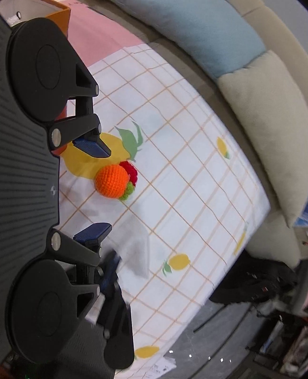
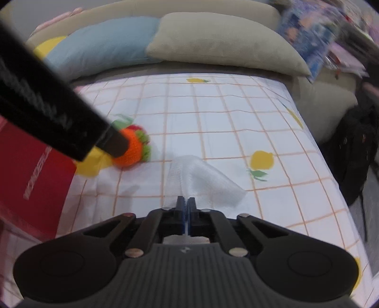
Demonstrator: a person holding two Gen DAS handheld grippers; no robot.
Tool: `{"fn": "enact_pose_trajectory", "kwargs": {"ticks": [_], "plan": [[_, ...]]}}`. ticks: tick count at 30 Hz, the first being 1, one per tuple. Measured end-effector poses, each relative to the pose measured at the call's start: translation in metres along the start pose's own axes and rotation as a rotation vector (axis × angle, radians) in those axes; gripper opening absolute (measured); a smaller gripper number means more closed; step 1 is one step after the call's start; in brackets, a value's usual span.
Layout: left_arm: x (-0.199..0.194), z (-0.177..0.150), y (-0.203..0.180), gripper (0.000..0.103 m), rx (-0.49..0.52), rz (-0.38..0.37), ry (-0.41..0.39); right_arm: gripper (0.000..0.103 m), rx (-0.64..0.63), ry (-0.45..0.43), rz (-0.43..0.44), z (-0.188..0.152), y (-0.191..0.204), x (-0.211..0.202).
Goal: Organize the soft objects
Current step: 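Grasp the clear mesh bag with the right tool while the left tool grasps the orange crocheted fruit, then carry the mesh bag and crocheted fruit into the white box and open both tools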
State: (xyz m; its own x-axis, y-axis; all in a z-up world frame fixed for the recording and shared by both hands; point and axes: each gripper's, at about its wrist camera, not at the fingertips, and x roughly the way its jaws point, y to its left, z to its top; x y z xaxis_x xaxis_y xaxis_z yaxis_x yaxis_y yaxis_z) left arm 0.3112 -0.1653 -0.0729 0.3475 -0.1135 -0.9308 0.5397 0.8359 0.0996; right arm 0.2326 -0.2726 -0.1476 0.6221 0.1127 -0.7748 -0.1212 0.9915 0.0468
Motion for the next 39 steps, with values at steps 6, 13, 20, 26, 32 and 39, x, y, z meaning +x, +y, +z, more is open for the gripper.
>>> {"fn": "enact_pose_trajectory", "kwargs": {"ticks": [6, 13, 20, 26, 32, 39], "plan": [[0.027, 0.017, 0.000, 0.074, -0.033, 0.044, 0.091, 0.000, 0.104, -0.020, 0.016, 0.005, -0.019, -0.004], [0.053, 0.017, -0.004, 0.062, -0.011, 0.071, 0.146, 0.000, 0.120, -0.020, 0.042, 0.006, -0.019, -0.004], [0.055, 0.019, -0.011, 0.045, 0.029, 0.102, 0.131, 0.000, 0.121, -0.009, 0.049, 0.006, -0.019, -0.002], [0.027, 0.012, -0.015, 0.045, 0.019, 0.088, 0.024, 0.000, 0.110, -0.016, 0.055, 0.005, -0.018, -0.004], [-0.031, -0.006, -0.019, 0.045, -0.019, 0.033, -0.131, 0.000, 0.082, -0.061, 0.051, 0.002, -0.014, -0.021], [-0.101, -0.056, -0.030, 0.045, -0.085, -0.031, -0.292, 0.000, 0.128, -0.102, 0.081, -0.011, -0.021, -0.064]]}}
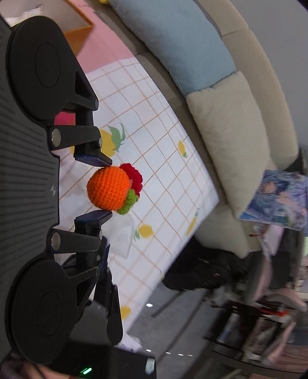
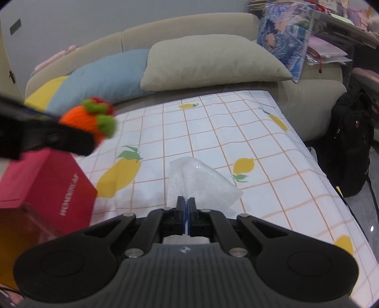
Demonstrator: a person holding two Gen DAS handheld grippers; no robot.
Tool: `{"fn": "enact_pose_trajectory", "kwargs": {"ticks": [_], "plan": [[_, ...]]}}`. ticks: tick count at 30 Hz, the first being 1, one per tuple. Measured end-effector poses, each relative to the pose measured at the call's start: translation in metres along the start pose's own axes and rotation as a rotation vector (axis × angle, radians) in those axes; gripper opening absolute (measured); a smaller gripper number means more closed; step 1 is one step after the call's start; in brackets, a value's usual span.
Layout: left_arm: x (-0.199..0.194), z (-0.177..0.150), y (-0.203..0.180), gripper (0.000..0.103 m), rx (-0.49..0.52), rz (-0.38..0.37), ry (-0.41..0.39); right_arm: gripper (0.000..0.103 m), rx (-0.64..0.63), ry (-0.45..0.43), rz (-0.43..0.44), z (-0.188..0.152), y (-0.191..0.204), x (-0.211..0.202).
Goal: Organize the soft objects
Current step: 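Carry the mesh bag and crocheted fruit into the white box and open both tools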
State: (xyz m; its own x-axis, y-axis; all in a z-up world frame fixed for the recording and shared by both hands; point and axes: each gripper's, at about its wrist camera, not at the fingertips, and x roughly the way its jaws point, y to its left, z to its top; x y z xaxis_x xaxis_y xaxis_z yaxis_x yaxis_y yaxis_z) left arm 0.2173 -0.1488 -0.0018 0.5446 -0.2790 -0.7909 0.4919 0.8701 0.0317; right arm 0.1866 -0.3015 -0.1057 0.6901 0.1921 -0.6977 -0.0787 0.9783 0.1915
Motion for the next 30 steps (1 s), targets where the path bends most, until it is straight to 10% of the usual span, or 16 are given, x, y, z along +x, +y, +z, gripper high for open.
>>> {"fn": "enact_pose_trajectory", "kwargs": {"ticks": [16, 30], "plan": [[-0.116, -0.136, 0.026, 0.045, -0.285, -0.020, -0.068, 0.000, 0.007, 0.047, 0.168, -0.050, 0.073, -0.100], [-0.168, -0.206, 0.102, 0.045, -0.525, 0.151, -0.137, 0.000, -0.206, 0.013, 0.384, -0.039, 0.176, -0.136]]}}
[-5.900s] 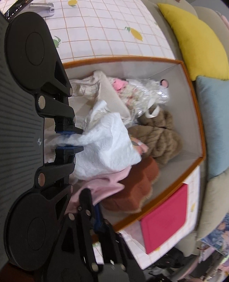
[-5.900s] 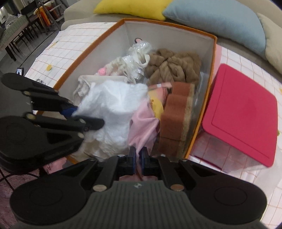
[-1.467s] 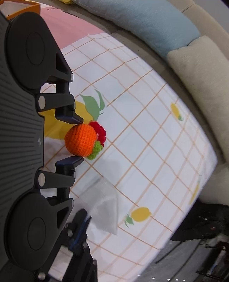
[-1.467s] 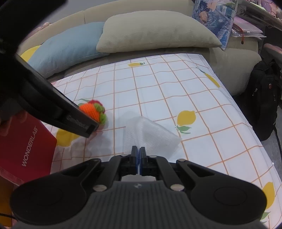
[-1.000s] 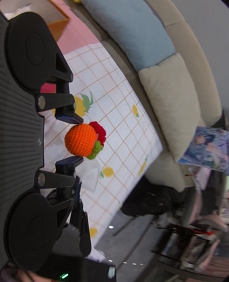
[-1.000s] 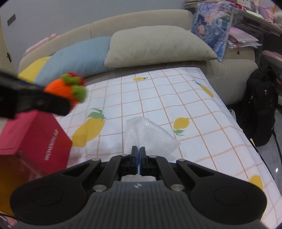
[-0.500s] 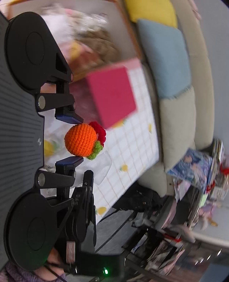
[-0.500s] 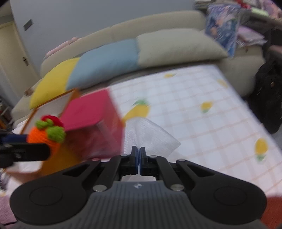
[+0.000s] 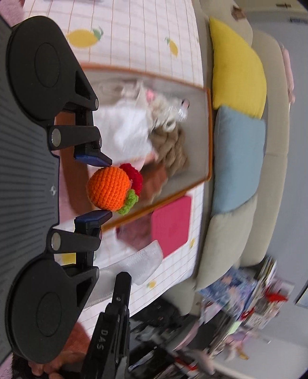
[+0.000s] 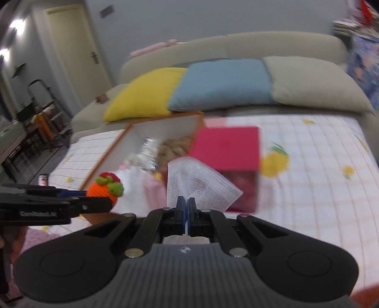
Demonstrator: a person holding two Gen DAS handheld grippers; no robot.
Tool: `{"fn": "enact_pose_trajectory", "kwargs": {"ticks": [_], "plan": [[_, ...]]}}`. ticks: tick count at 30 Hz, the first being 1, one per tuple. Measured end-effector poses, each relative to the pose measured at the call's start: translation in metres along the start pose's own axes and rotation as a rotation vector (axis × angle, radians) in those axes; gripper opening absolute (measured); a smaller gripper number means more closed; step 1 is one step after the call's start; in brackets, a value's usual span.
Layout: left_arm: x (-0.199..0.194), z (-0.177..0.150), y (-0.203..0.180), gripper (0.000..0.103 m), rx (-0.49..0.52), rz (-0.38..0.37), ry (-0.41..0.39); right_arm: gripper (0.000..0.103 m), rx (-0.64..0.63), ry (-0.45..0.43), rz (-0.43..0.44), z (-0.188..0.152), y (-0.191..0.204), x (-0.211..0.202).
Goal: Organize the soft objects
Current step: 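Carry the mesh bag and crocheted fruit into the white box and open both tools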
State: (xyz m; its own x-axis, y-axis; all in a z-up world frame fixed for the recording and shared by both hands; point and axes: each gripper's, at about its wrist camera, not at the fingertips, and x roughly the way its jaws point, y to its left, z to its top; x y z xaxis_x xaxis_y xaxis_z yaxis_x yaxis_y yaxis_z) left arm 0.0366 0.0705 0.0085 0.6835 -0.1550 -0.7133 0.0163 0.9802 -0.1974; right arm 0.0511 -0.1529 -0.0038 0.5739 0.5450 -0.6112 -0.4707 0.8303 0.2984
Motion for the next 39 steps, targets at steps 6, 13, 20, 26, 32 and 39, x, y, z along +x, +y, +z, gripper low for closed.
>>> {"fn": "enact_pose_trajectory", "kwargs": {"ticks": [6, 13, 20, 26, 32, 39], "plan": [[0.007, 0.030, 0.033, 0.045, 0.012, 0.025, -0.057, 0.000, -0.154, -0.012, 0.064, 0.040, 0.037, 0.040], [0.062, 0.065, 0.067, 0.045, 0.041, 0.050, -0.015, 0.000, -0.228, 0.016, 0.052, 0.090, 0.055, 0.114], [0.114, 0.080, 0.093, 0.045, 0.018, 0.021, 0.060, 0.000, -0.202, 0.134, 0.028, 0.117, 0.049, 0.192], [0.140, 0.076, 0.099, 0.045, 0.051, 0.040, 0.141, 0.000, -0.224, 0.226, -0.009, 0.114, 0.043, 0.230], [0.144, 0.075, 0.098, 0.046, 0.075, 0.049, 0.163, 0.004, -0.248, 0.276, -0.015, 0.106, 0.039, 0.243], [0.135, 0.079, 0.096, 0.052, 0.094, 0.046, 0.156, 0.015, -0.247, 0.248, -0.007, 0.111, 0.037, 0.236]]}}
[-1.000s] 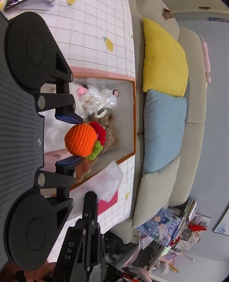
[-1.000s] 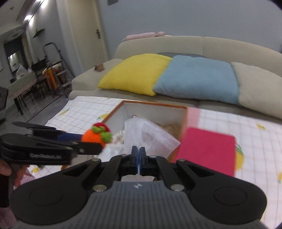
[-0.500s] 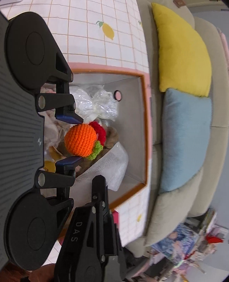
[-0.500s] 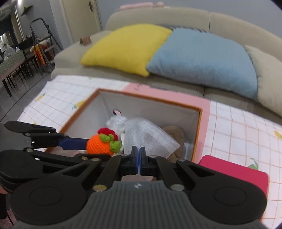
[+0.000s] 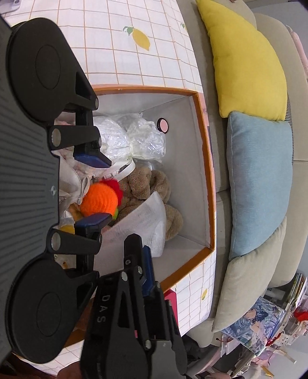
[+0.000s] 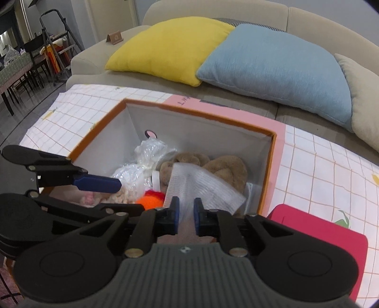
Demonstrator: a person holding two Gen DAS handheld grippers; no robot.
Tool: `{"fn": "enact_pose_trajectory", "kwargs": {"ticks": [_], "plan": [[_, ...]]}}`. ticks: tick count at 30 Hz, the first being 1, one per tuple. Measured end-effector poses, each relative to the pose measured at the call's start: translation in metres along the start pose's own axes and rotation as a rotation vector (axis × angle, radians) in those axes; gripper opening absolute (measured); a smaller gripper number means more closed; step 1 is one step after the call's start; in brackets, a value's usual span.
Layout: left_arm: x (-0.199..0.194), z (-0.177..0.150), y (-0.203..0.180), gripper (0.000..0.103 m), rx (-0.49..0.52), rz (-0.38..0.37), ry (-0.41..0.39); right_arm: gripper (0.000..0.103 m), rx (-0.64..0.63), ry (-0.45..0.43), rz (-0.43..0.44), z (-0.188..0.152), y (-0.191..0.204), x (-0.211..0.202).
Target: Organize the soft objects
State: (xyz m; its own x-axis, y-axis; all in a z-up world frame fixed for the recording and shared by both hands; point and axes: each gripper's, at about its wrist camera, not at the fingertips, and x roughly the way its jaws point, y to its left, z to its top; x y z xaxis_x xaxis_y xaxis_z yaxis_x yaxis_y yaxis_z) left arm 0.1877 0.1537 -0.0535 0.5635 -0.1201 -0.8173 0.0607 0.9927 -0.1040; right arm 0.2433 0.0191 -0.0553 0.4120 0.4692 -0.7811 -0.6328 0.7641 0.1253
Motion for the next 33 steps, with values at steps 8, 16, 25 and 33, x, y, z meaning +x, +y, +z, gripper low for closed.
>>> {"fn": "enact_pose_trajectory", "kwargs": {"ticks": [8, 16, 25, 33], "plan": [[-0.045, 0.002, -0.010, 0.054, 0.002, 0.065, -0.063, 0.031, 0.005, -0.071, -0.005, 0.010, 0.005, -0.036], [-0.120, -0.010, -0.034, 0.061, -0.065, 0.029, -0.278, 0.052, 0.033, -0.225, -0.069, 0.000, 0.013, -0.120], [-0.187, -0.041, -0.088, 0.063, -0.045, -0.031, -0.495, 0.070, 0.119, -0.369, -0.128, -0.054, 0.008, -0.229], [-0.199, -0.065, -0.127, 0.063, -0.047, 0.004, -0.531, 0.089, 0.223, -0.401, -0.228, -0.122, 0.010, -0.278]]}}
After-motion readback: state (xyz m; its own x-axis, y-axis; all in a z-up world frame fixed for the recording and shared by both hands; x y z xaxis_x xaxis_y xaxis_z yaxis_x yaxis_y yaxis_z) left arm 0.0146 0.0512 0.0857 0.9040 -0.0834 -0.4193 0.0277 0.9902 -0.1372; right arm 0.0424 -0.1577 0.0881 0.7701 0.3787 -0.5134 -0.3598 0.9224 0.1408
